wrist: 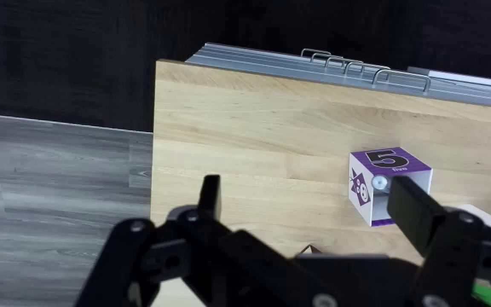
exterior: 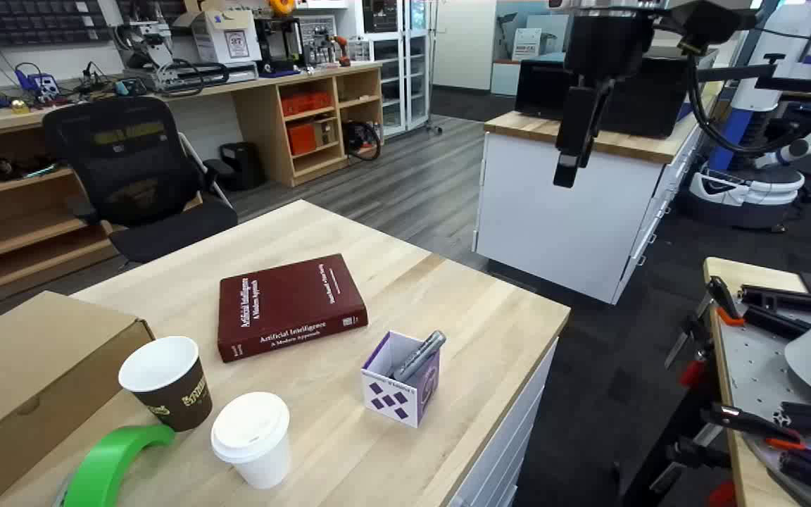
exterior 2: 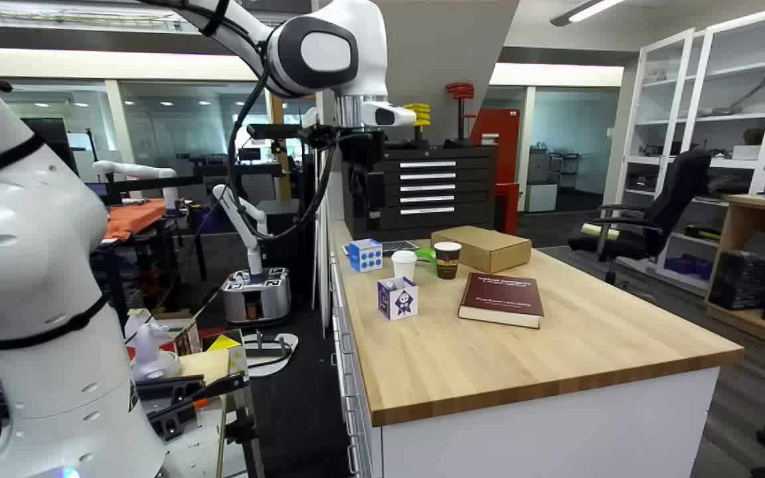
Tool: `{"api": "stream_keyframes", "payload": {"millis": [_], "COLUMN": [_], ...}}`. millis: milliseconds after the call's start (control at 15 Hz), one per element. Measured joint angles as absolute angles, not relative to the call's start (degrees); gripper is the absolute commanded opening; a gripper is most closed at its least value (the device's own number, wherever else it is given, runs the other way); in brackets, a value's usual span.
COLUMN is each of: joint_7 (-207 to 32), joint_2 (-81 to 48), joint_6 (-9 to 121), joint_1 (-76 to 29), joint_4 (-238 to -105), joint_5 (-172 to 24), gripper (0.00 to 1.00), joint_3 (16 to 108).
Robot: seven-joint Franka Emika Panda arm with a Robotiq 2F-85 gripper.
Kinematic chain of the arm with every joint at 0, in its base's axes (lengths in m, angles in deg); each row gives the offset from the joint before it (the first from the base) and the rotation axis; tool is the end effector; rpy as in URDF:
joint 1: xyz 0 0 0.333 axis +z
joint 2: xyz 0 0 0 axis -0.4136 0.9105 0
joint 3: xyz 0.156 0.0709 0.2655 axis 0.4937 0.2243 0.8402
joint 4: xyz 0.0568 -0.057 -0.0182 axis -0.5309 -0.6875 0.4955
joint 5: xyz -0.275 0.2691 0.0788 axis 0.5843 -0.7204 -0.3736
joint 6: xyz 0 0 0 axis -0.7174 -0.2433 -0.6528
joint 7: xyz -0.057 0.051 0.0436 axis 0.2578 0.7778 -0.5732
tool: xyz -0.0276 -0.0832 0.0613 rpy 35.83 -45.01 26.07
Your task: Move the marker slightly to the right
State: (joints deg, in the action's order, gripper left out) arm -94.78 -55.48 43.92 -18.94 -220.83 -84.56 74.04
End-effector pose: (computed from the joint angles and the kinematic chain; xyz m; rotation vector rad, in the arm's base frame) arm 0.4124 0.1060 0.4398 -3.0688 0.0675 -0.0742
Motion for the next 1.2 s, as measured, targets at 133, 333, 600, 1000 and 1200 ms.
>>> {"api": "stream_keyframes", "payload": {"millis": [133, 333, 600, 1000, 1200], "joint_7": [-94.8, -94.8, -94.8, -94.7, -94.7], "joint_2": [-55.5, -55.5, -55.5, -54.7, -52.4], "joint_6": [43.9, 43.9, 43.9, 43.9, 43.9], "joint_1": [-18.9, -18.9, -18.9, -18.8, -18.4], "joint_4": [-220.8, -220.8, -220.8, -220.3, -218.4], "joint_5": [-84.6, -84.6, -84.6, -84.3, -83.6], "gripper": [1.00, 1.00, 1.00, 1.00, 1.00], "joint_3": [74.0, 74.0, 74.0, 74.6, 76.0]}}
